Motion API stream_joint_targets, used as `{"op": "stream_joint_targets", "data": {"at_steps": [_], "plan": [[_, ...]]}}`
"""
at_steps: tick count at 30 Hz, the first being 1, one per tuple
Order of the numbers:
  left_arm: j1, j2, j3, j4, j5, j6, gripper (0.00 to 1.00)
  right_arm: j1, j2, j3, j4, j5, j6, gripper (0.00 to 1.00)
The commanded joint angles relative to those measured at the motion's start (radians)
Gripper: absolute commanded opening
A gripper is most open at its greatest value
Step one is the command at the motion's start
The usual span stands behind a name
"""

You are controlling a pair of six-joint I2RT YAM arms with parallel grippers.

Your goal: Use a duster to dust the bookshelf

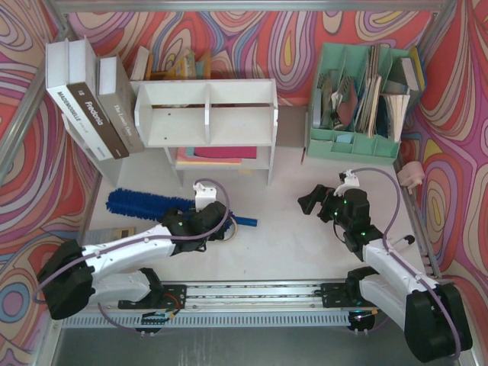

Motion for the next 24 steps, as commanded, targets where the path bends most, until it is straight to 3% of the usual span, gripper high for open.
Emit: {"op": "stream_joint_targets", "data": {"at_steps": [1, 6, 24], "plan": [[0.001, 0.057, -0.025, 0.055, -0.047, -0.022, 0.49, 0.008, 0.000, -0.008, 0.053, -0.008, -0.008, 0.97], [0.009, 0.103, -0.028, 0.063, -0.070, -0.031, 0.43, 0.010, 0.009, -0.007, 0.059, -0.010, -0.007, 0.97], [0.053, 0.124, -0.064, 0.120, -0.065, -0.009, 0.36, 0.011, 0.024, -0.007, 0.066, -0.016, -0.007, 0.97]]}}
